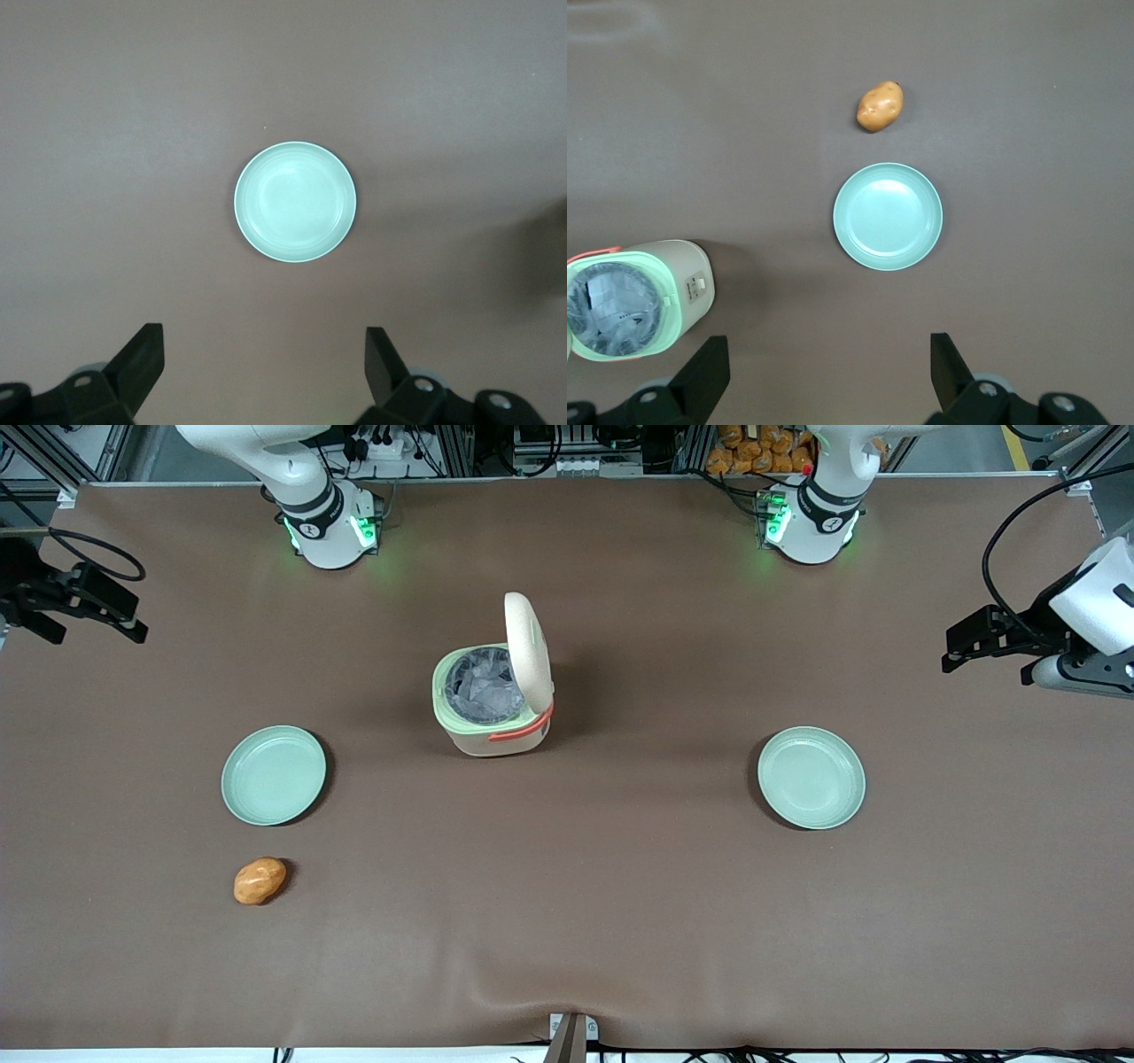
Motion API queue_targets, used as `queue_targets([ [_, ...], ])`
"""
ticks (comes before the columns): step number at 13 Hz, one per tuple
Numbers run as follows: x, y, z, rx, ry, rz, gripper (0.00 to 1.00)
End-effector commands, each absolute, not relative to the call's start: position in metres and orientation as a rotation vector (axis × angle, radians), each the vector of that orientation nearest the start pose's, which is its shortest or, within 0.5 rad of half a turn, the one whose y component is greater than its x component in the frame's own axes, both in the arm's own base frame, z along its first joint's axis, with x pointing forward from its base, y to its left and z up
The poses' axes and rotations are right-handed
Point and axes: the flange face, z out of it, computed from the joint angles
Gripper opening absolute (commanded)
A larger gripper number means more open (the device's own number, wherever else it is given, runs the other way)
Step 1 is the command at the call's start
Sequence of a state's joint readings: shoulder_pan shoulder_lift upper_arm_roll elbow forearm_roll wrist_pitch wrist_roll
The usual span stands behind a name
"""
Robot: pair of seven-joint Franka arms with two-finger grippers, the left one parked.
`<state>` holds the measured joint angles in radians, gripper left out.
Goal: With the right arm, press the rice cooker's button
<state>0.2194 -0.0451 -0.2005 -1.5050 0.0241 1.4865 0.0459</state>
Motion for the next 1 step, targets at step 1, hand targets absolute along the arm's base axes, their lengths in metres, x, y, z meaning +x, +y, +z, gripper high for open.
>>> queue_targets([
  [1,0.5305,-0.0039,0.6633,-3.112,0.044,-0.001,1.0],
])
